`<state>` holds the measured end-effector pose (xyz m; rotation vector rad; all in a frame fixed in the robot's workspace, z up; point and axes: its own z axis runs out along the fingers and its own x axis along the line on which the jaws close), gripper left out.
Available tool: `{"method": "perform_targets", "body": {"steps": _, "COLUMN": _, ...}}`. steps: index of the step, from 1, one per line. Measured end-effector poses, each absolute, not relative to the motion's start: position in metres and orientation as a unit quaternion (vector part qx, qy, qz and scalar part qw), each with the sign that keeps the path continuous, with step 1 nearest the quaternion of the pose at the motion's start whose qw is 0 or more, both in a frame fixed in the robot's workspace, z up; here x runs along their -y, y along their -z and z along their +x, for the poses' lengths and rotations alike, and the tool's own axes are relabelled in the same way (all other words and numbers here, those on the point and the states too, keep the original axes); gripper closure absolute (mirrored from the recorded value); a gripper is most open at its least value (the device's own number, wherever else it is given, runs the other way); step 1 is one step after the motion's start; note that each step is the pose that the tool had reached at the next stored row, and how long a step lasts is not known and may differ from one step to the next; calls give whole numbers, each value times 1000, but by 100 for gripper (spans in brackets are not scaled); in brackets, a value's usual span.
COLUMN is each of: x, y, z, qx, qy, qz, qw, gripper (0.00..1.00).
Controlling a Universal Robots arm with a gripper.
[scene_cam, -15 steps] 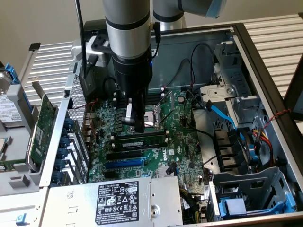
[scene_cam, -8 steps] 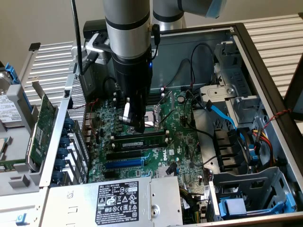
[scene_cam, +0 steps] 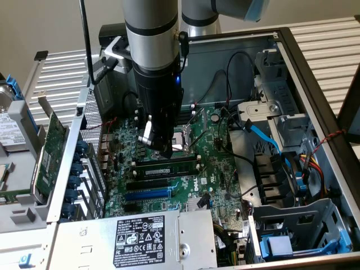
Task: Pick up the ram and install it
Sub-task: 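Press down the ram until it locks into place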
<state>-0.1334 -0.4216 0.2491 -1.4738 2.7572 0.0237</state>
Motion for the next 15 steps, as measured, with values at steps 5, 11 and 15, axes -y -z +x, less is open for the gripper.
{"method": "perform_targets", "body": {"steps": 5, "x": 422, "y": -249, "z": -133, "qx": -899, "qy": -7, "qz": -438, "qw": 8, "gripper": 89}}
{"method": "perform_targets", "body": {"steps": 11, "x": 422, "y": -249, "z": -133, "qx": -917, "qy": -7, "qz": -398, "qw": 8, "gripper": 89}}
{"method": "perform_targets", "body": {"steps": 15, "x": 422, "y": -249, "z": -133, "qx": -929, "qy": -7, "qz": -371, "qw": 8, "gripper": 89}}
